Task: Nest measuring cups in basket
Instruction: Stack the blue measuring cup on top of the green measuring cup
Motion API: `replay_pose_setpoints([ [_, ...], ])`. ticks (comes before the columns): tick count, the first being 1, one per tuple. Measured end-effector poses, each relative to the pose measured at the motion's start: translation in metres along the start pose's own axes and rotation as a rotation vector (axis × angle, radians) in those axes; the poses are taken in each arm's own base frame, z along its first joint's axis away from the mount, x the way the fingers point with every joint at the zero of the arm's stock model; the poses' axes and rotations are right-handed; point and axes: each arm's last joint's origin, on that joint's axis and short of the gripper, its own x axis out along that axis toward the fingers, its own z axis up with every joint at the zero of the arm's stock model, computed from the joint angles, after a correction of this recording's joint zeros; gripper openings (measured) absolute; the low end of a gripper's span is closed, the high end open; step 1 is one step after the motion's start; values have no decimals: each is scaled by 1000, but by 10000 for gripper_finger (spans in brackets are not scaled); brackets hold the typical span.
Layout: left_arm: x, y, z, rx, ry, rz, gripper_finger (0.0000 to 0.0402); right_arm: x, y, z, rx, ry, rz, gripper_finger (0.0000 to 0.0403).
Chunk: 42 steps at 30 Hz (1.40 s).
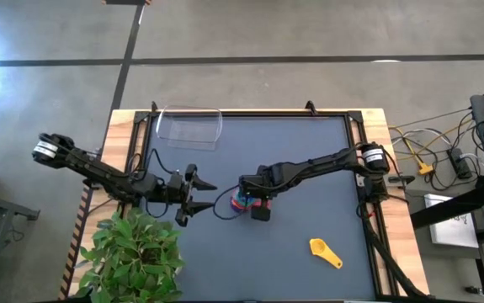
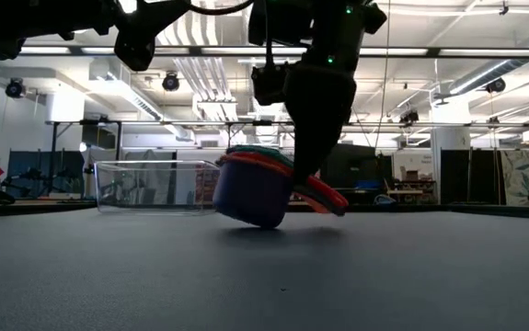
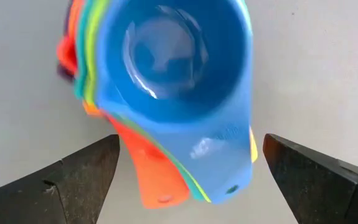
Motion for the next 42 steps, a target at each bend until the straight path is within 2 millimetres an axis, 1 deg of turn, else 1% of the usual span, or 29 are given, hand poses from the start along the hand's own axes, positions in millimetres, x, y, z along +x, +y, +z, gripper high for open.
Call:
replay_pose_setpoints([
  [9,0,0,0,1,3,0,233,-19,1,1,-60,-37,8,384],
  [18,0,0,0,1,4,1,233,-21,-2,3,-262,-62,3,384],
  [23,0,0,-1,2,7,1,233,-23,-14,9,-272,-82,34,384],
  [31,2,1,-6,8,36,5,233,-24,-41,13,-210,-85,204,384],
  [37,10,-1,-7,35,49,4,233,-21,-44,15,-219,-99,243,384],
  [42,18,-4,-5,48,48,-3,233,-4,-44,16,-225,-70,245,384],
])
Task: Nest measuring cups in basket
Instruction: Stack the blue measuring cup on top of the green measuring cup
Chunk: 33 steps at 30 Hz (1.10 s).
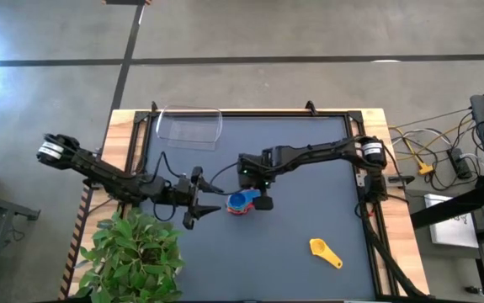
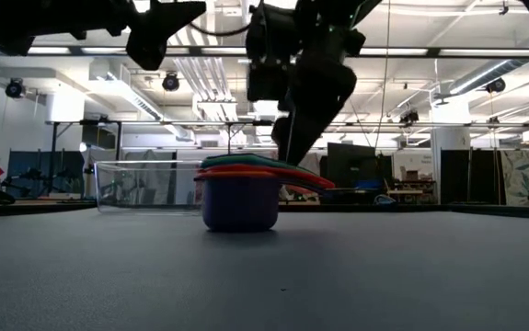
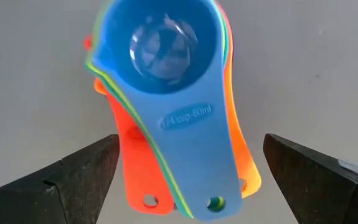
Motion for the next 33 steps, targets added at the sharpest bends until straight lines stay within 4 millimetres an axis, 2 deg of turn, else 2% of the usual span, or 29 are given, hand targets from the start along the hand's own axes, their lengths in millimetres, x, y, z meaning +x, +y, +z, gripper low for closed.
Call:
replay_pose_setpoints([
  [4,1,-1,3,-2,-7,-23,233,11,-3,-3,0,34,9,384],
  [9,-1,-1,4,-3,-11,-30,233,14,0,-3,18,44,14,384],
  [21,-1,-1,4,-3,-9,-30,233,20,29,0,124,52,26,384],
  [33,-1,-1,4,-10,-13,-30,233,21,42,7,221,0,-169,384],
])
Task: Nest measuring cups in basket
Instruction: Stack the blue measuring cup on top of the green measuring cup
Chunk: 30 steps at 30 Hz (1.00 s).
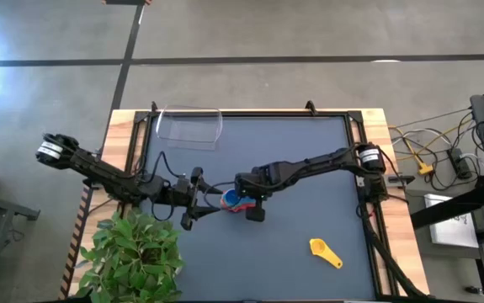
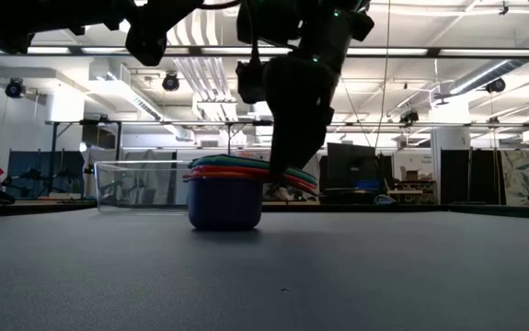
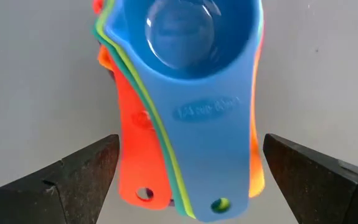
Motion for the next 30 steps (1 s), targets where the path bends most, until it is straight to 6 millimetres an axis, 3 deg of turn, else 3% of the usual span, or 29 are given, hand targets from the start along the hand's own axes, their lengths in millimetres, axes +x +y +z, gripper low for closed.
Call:
replay_pose_setpoints([
  [9,0,0,0,-1,-1,0,233,2,9,1,-36,-39,-74,384],
  [17,0,0,0,0,6,0,233,28,6,-2,-69,12,-119,384],
  [21,0,0,-1,0,7,1,233,29,5,-3,-79,21,-124,378],
  [25,0,0,-1,0,7,1,233,23,5,-2,-79,15,-123,342],
  [30,0,0,-1,0,6,1,233,17,6,1,-101,16,-123,262],
])
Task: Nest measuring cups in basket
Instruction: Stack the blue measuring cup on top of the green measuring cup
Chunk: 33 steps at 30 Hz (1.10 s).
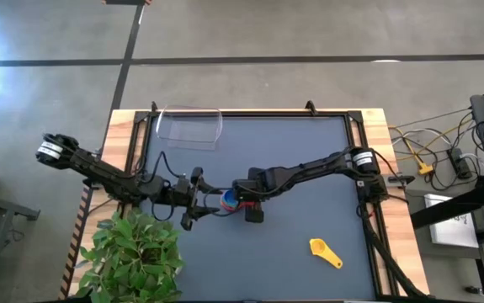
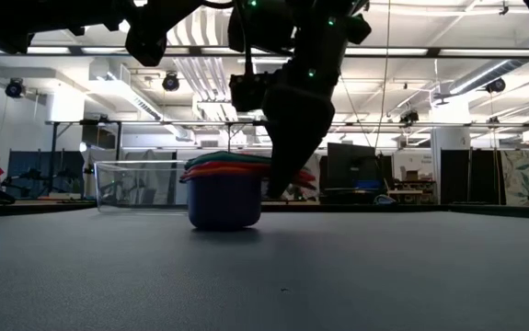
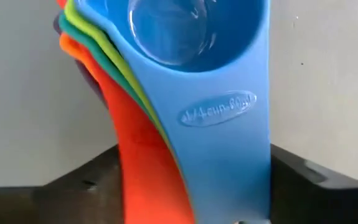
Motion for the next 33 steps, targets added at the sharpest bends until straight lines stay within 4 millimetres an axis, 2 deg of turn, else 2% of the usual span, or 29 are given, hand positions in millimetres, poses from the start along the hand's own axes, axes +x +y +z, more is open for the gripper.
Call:
replay_pose_setpoints([
  [8,0,0,0,0,0,0,233,-4,0,2,-23,7,-1,128],
  [14,-2,0,1,-9,18,4,233,-5,0,1,-25,19,-12,122],
  [22,-12,-2,7,-33,24,-6,233,-6,-7,1,-58,16,-150,110],
  [29,-15,-2,8,-31,19,-3,233,-5,-33,2,-44,29,-236,82],
  [33,-15,-2,8,-30,25,-5,233,-3,-51,0,-25,47,-295,52],
])
